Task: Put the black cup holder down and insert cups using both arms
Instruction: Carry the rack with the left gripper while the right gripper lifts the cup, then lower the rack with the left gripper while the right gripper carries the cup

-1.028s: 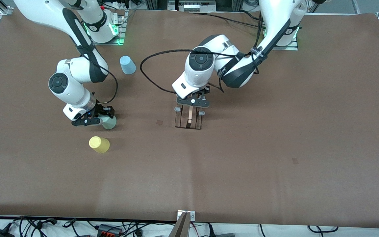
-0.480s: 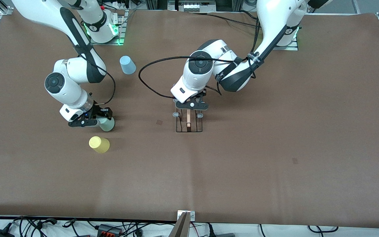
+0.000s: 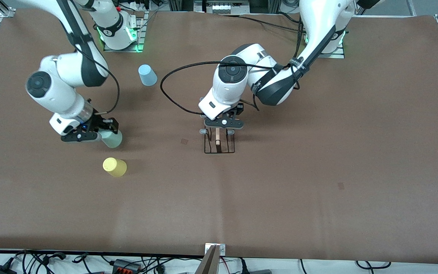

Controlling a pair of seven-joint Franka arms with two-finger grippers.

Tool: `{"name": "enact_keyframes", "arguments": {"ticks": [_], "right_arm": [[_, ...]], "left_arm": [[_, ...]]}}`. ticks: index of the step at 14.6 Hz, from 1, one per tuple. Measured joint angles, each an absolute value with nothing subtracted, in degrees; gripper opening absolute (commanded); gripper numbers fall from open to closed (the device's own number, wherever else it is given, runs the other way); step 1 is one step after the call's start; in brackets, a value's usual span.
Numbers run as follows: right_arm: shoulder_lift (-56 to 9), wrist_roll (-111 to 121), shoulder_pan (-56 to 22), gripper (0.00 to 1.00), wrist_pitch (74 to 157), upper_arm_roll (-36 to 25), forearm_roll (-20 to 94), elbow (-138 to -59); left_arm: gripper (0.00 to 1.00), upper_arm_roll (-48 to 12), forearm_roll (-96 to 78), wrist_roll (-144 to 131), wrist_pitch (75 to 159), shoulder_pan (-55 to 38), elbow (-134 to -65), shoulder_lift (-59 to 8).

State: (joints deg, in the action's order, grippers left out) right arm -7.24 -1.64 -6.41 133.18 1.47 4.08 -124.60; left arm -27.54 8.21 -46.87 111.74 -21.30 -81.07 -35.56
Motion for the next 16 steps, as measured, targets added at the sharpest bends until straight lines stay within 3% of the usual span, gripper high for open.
{"name": "enact_keyframes", "arguments": {"ticks": [4,7,11,16], "right_arm": [[3.81,-8.65,-6.32,0.06,119.59,5.35,4.23,-123.65],[6.68,-23.2,-6.47,0.06,112.59,13.18,4.41,-119.79],[4.08,-44.72,-7.36,0.06,112.18,24.42,5.11,-114.46],[-5.22,-60.49,-14.93,0.07,121.02,26.75,4.2,-110.28]], "left_arm": [[1.0,-27.18,8.42,-35.03,100.13,-13.9,-80.31,-29.18],[1.0,-26.99,8.44,-32.42,93.9,-6.72,-80.33,-25.33],[1.0,-27.01,8.44,-31.95,93.33,2.42,-77.94,-23.21],[1.0,-27.03,8.44,-26.27,90.63,8.66,-73.49,-22.27]]}}
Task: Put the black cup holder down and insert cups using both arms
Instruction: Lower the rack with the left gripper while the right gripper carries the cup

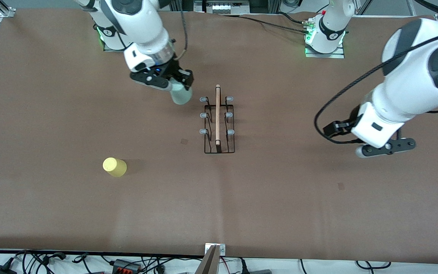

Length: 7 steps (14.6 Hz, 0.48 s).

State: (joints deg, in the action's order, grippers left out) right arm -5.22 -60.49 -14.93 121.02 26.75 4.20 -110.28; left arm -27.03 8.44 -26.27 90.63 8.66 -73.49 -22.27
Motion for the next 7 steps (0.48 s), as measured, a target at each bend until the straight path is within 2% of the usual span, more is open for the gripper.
{"name": "enact_keyframes", "arguments": {"ticks": [3,7], "right_arm": [[-10.63,-66.26,-18.2,0.07,125.88,26.76,-0.23,-110.1],[-13.89,-66.92,-18.86,0.07,127.04,26.72,-1.2,-110.0]], "left_arm": [[1.0,-27.0,8.44,-18.89,90.1,12.47,-73.22,-22.02],[1.0,-25.84,8.37,-9.82,85.89,15.67,-72.73,-18.64]]}}
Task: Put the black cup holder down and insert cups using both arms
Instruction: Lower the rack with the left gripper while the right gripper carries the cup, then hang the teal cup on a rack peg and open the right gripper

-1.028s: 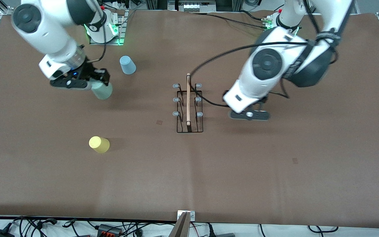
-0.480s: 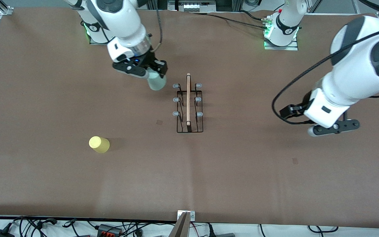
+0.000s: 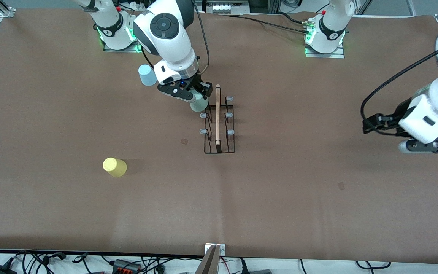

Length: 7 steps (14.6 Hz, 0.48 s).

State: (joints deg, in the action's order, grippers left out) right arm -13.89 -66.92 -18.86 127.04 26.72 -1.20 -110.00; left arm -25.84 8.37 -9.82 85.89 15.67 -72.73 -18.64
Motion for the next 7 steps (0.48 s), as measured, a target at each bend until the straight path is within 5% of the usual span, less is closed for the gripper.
{"name": "enact_keyframes", "arguments": {"ticks": [7], "right_arm": [[-15.04,-67.14,-20.46,0.16,126.81,26.72,-1.18,-110.37]], "left_arm": [[1.0,-3.13,-0.02,-3.93,91.66,3.2,-90.53,-3.86]]}}
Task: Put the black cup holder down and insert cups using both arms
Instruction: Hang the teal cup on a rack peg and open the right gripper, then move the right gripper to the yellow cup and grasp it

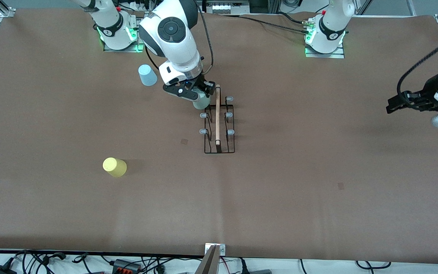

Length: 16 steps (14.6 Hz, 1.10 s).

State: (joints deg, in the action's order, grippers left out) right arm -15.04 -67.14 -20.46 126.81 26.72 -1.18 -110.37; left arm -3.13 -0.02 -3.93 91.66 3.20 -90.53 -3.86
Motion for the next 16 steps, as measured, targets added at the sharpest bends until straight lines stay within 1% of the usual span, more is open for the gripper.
{"name": "enact_keyframes", "arguments": {"ticks": [1,2,3,4,7,10,12,14,16], "right_arm": [[-15.25,-67.18,-20.61,0.27,126.9,26.72,-1.17,-110.38],[-15.53,-67.2,-20.71,0.4,127.1,26.72,-1.17,-110.39],[-15.84,-67.21,-20.79,0.73,127.3,26.72,-1.17,-110.41],[-16.18,-67.21,-20.86,1.0,127.43,26.72,-1.17,-110.41],[-16.88,-67.22,-20.89,1.0,127.75,26.67,-1.17,-110.4],[-16.01,-66.48,-19.89,1.0,127.82,26.14,-1.19,-109.75],[-13.83,-60.45,-16.23,1.0,126.03,25.75,-1.22,-109.45],[-11.62,-48.97,-10.51,1.0,123.09,24.85,-1.21,-109.43],[-10.69,-35.59,-5.25,1.0,122.02,22.04,-1.22,-109.45]], "left_arm": [[1.0,-1.66,-0.03,-3.4,93.14,1.49,-93.42,-1.56],[1.0,-0.98,-0.03,-3.17,93.91,0.51,-95.63,0.4],[1.0,-0.77,-0.03,-3.14,94.29,0.04,-97.17,1.88],[1.0,-0.7,-0.03,-3.14,94.35,-0.13,-98.06,2.74],[1.0,-0.68,-0.03,-2.98,94.5,-0.17,-98.79,3.03],[1.0,-0.68,-0.03,-2.89,94.18,-0.27,-98.77,3.05],[1.0,-0.69,-0.03,-2.88,94.15,-0.35,-98.75,3.05],[1.0,-0.71,-0.03,-2.88,94.14,-0.48,-98.65,3.07],[1.0,-0.72,-0.03,-2.88,94.14,-0.57,-98.59,3.07]]}}
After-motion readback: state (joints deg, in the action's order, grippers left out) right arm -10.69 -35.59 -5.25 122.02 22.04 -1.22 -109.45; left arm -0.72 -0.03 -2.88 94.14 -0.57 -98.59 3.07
